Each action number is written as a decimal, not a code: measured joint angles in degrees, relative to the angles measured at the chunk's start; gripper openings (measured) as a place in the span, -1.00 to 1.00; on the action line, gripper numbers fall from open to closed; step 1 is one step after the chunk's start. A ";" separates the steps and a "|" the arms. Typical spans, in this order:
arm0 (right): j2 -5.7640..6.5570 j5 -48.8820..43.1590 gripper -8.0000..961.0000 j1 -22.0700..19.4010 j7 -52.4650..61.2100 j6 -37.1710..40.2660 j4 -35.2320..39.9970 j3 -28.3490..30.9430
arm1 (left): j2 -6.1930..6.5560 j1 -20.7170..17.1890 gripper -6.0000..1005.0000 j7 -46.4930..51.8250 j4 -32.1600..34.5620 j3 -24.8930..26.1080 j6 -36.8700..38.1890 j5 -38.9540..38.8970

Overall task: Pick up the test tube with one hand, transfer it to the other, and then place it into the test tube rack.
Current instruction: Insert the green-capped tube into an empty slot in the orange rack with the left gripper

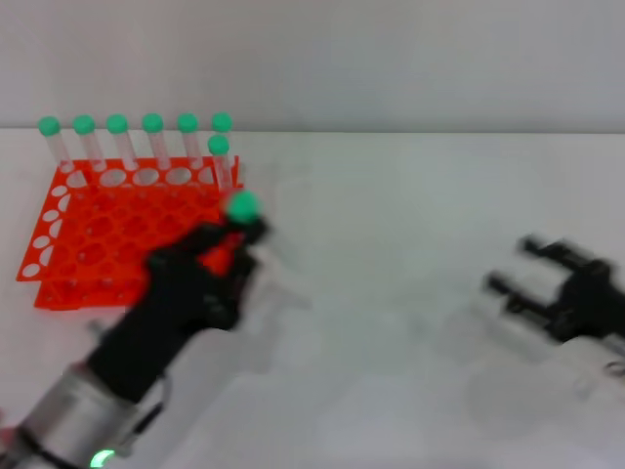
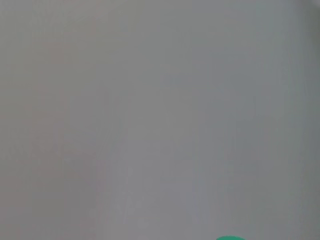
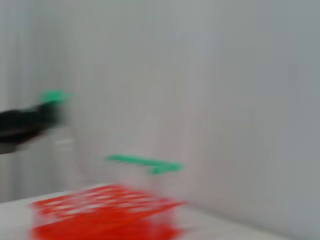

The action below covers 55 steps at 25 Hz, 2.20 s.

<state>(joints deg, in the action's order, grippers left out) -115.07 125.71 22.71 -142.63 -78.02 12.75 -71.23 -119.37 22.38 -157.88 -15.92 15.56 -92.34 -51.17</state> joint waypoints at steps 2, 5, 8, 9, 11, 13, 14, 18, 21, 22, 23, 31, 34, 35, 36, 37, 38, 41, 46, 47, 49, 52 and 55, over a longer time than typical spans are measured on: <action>0.09 0.02 0.13 -1.71 -1.26 0.37 0.15 6.63 | 0.01 -2.55 -0.56 -0.31 0.02 2.83 -1.35 -1.32; 0.08 0.04 0.37 -3.59 -4.19 0.27 0.56 15.68 | 0.02 -5.99 -0.56 -0.25 0.35 8.29 -3.06 -1.68; 0.02 0.07 0.60 -4.39 -5.49 -0.12 0.57 23.09 | 0.02 -7.56 -0.55 0.02 0.98 13.12 -3.65 -1.67; 0.01 0.07 0.67 -4.41 -5.50 -0.14 0.45 24.83 | 0.02 -7.65 -0.55 0.07 1.23 14.38 -3.80 -1.68; -0.03 0.07 0.67 -4.22 -5.50 -0.11 0.13 28.19 | 0.07 -6.77 -0.54 0.09 2.12 16.28 -3.95 -1.72; -0.09 0.07 0.67 -3.95 -5.51 -0.08 -0.04 30.83 | 0.12 -5.00 -0.54 0.08 2.81 18.01 -3.18 -1.84; -0.11 0.07 0.67 -3.77 -5.51 -0.08 -0.08 32.02 | 0.15 -4.06 -0.54 0.01 2.92 19.00 -2.15 -1.85; -0.16 0.07 0.67 -2.79 -5.54 -0.08 -0.64 33.81 | 0.27 0.27 -0.53 0.02 3.97 22.98 3.77 -2.00; -0.22 0.05 0.67 -2.42 -5.55 -0.12 -1.21 33.46 | 0.28 3.29 -0.52 0.10 5.06 23.84 8.13 -2.00; -0.23 0.05 0.67 -2.29 -5.55 -0.14 -1.62 33.39 | 0.31 3.95 -0.52 0.04 5.17 24.08 9.34 -2.02; -0.23 0.05 0.67 -2.22 -5.55 -0.15 -1.85 33.37 | 0.32 4.65 -0.51 -0.03 5.25 24.46 11.28 -2.07; -0.31 0.04 0.67 -1.71 -5.55 -0.20 -2.50 33.61 | 0.37 6.11 -0.49 -0.89 6.52 25.47 18.47 -4.24; -0.33 0.04 0.67 -1.58 -5.55 -0.20 -2.50 33.73 | 0.36 7.21 -0.49 -1.13 7.60 25.49 20.01 -4.93; -0.36 0.05 0.67 -1.58 -5.55 -0.11 -2.50 33.77 | 0.36 7.77 -0.49 -1.13 7.82 25.52 20.56 -4.99; -0.38 0.05 0.67 -1.58 -5.55 -0.06 -2.50 33.75 | 0.36 8.42 -0.48 -1.14 7.95 25.56 21.25 -5.08; -0.41 0.06 0.67 -1.57 -5.55 0.01 -2.50 33.68 | 0.36 9.03 -0.48 -1.14 8.01 25.63 21.94 -5.21; -0.45 0.06 0.67 -1.49 -5.55 0.06 -2.50 33.59 | 0.36 9.52 -0.48 -1.15 8.06 25.66 22.48 -5.25; -0.62 -0.08 0.67 -1.11 -5.55 0.08 -2.50 33.46 | 0.36 11.06 -0.47 -1.16 8.20 25.63 23.72 -5.20; -0.72 -0.26 0.67 -0.47 -5.55 0.14 -2.87 33.39 | 0.36 12.91 -0.46 -1.26 8.29 25.13 26.75 -4.42; -0.72 -0.28 0.67 -0.39 -5.55 0.16 -2.96 33.39 | 0.36 13.21 -0.46 -1.27 8.30 25.08 27.35 -4.03; -0.70 -0.30 0.67 -0.33 -5.55 0.20 -3.00 33.39 | 0.35 13.98 -0.45 -1.29 8.34 25.10 28.93 -3.29; -0.64 -0.26 0.67 -0.32 -5.55 0.23 -3.00 33.41 | 0.26 14.77 -0.44 -1.73 8.36 25.10 31.14 -3.02; -0.62 -0.18 0.67 -0.30 -5.55 0.25 -3.00 33.45 | 0.21 14.97 -0.44 -3.12 8.36 25.32 32.39 -3.00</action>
<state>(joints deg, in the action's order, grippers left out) -115.69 125.52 22.41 -148.19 -77.78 9.75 -37.78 -119.16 37.35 -160.99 -7.57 40.87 -59.95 -54.16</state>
